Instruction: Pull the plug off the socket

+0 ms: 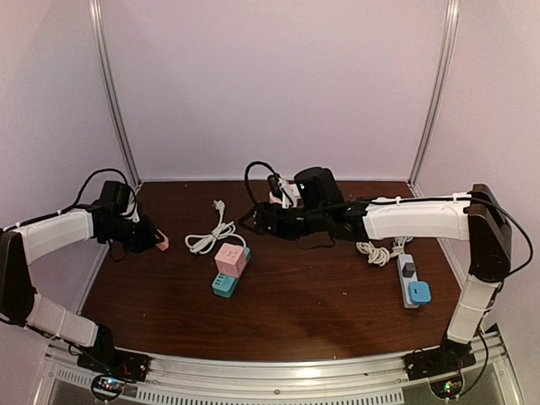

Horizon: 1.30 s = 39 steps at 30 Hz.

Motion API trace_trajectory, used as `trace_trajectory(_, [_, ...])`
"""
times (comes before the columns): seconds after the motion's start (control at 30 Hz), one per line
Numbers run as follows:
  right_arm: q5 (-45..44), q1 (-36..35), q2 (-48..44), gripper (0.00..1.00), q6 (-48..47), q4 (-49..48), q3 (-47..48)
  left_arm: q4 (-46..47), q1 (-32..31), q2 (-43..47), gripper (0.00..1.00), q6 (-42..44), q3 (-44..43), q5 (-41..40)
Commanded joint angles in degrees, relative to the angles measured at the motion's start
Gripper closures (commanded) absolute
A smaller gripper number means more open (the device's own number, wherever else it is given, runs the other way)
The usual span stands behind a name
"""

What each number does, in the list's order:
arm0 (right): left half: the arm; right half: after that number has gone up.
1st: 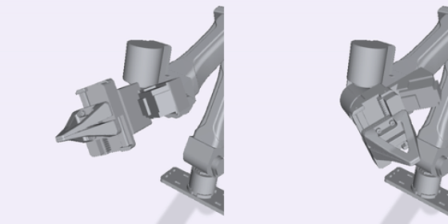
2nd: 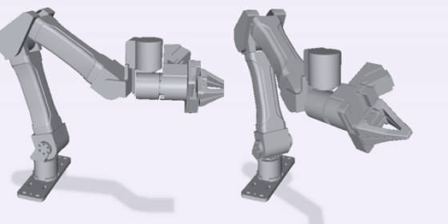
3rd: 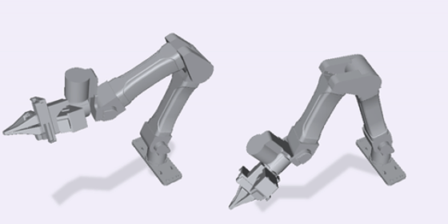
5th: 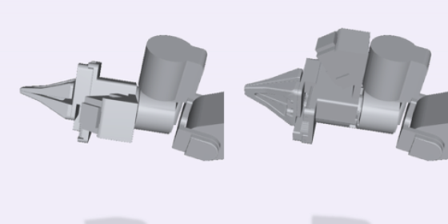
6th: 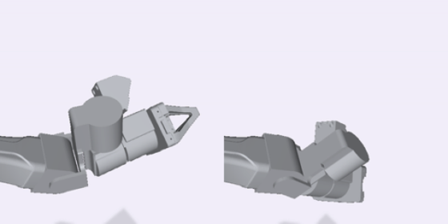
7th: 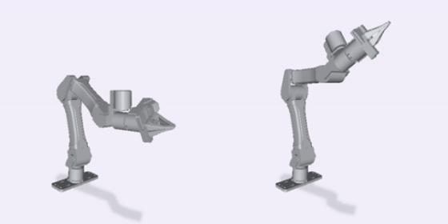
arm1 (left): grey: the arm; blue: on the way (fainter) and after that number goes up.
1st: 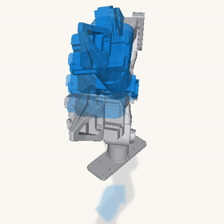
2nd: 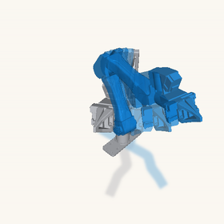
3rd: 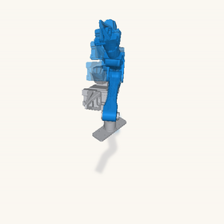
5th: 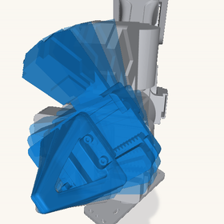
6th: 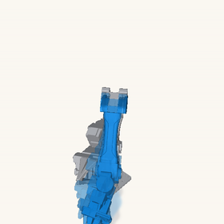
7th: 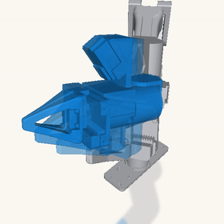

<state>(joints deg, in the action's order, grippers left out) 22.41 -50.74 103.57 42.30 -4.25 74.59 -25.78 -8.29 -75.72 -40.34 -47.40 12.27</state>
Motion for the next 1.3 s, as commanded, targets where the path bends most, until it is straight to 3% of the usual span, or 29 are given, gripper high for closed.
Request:
trace_trajectory(0.0, [-4.18, 0.60, -3.05, 0.06, -5.44, 3.83, 0.86, 6.92, 3.97, 0.42, 0.91, 0.97, 3.83, 8.96])
trace_trajectory(0.23, [-4.67, 0.73, -4.38, 0.06, -6.57, 5.83, 0.38, 11.54, 5.71, -2.05, 0.84, 2.57, 8.90, 15.51])
trace_trajectory(0.63, [-4.37, 0.73, -4.43, 0.02, -6.82, 6.62, -0.41, 11.93, 6.98, -7.37, 0.73, 5.54, 11.57, 17.28])
trace_trajectory(0.93, [-4.23, 0.74, -4.05, 0.01, -7.26, 7.10, -0.33, 8.02, 7.42, -7.17, 0.41, 7.23, 11.75, 12.80])
trace_trajectory(1.17, [-4.40, 0.73, -3.99, 0.00, -7.59, 7.50, -0.40, 5.10, 7.35, -4.37, 0.27, 8.74, 10.42, 10.15])
trace_trajectory(1.27, [-4.89, 0.74, -3.95, 0.00, -7.88, 7.87, -0.79, 2.64, 6.90, -2.07, 0.26, 9.37, 8.96, 9.15])
